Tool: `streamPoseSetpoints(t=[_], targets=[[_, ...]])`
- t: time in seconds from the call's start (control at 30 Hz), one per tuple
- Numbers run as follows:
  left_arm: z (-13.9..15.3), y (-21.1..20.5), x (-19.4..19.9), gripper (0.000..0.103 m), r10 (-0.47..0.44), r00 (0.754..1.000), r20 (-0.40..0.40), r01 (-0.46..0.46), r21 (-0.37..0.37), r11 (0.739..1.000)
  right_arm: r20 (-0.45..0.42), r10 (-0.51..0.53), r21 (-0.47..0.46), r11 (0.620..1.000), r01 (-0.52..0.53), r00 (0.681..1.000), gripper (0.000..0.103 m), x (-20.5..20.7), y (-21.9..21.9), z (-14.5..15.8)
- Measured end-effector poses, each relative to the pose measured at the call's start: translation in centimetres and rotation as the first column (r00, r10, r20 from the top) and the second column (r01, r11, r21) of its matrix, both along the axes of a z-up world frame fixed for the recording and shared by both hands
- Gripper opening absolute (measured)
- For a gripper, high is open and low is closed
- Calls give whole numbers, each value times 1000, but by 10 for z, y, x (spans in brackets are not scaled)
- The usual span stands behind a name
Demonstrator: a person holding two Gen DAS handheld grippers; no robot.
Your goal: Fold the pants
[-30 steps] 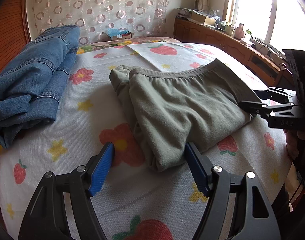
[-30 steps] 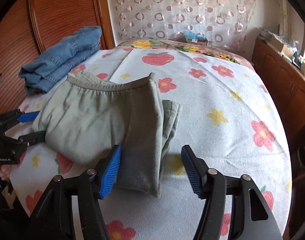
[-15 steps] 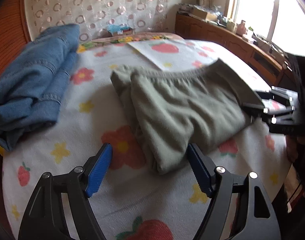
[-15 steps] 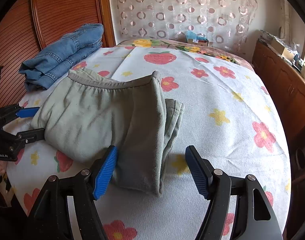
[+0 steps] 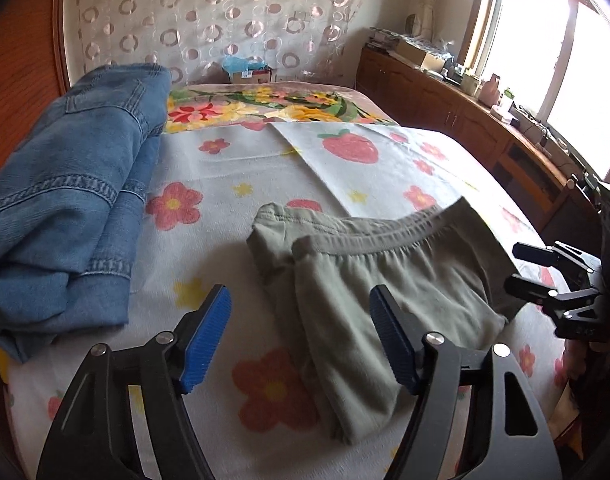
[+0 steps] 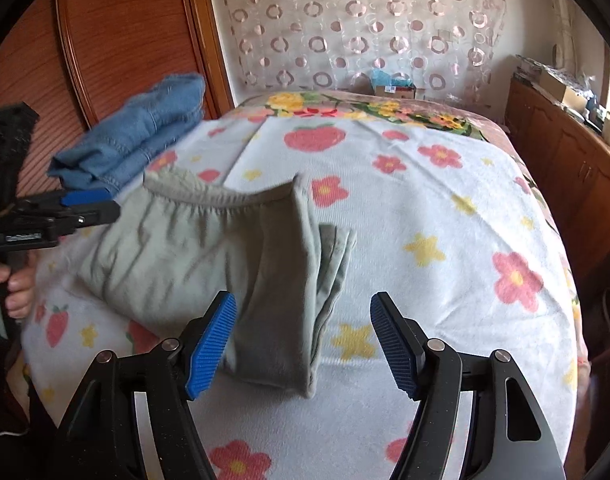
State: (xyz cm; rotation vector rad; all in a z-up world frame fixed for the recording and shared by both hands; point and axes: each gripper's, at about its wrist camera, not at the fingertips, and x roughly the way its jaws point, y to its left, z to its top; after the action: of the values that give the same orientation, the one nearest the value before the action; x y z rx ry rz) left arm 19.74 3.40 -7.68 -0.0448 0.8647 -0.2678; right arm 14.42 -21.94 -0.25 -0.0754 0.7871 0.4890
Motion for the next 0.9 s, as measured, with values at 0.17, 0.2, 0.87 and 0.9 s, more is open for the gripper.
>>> streamPoseSetpoints(t=[0.17, 0.2, 0.87, 0.9], targets=[[-15, 1, 21, 73, -2, 999, -54, 3, 13, 1000, -29, 10, -7, 1000, -10, 1000, 66, 20, 0, 1], [-16, 0, 23, 73, -9, 998, -59, 9, 11, 1000, -37, 14, -8, 1000, -14, 999, 64, 25, 0, 0], [-22, -6, 39, 51, -55, 995, -80, 54, -12, 998, -115, 27, 31, 999, -23, 993, 47, 55, 14, -14], [-22, -7, 39, 50, -55, 995, -79, 54, -15, 998, -112, 29, 30, 999, -26, 993, 44, 53, 15, -14]])
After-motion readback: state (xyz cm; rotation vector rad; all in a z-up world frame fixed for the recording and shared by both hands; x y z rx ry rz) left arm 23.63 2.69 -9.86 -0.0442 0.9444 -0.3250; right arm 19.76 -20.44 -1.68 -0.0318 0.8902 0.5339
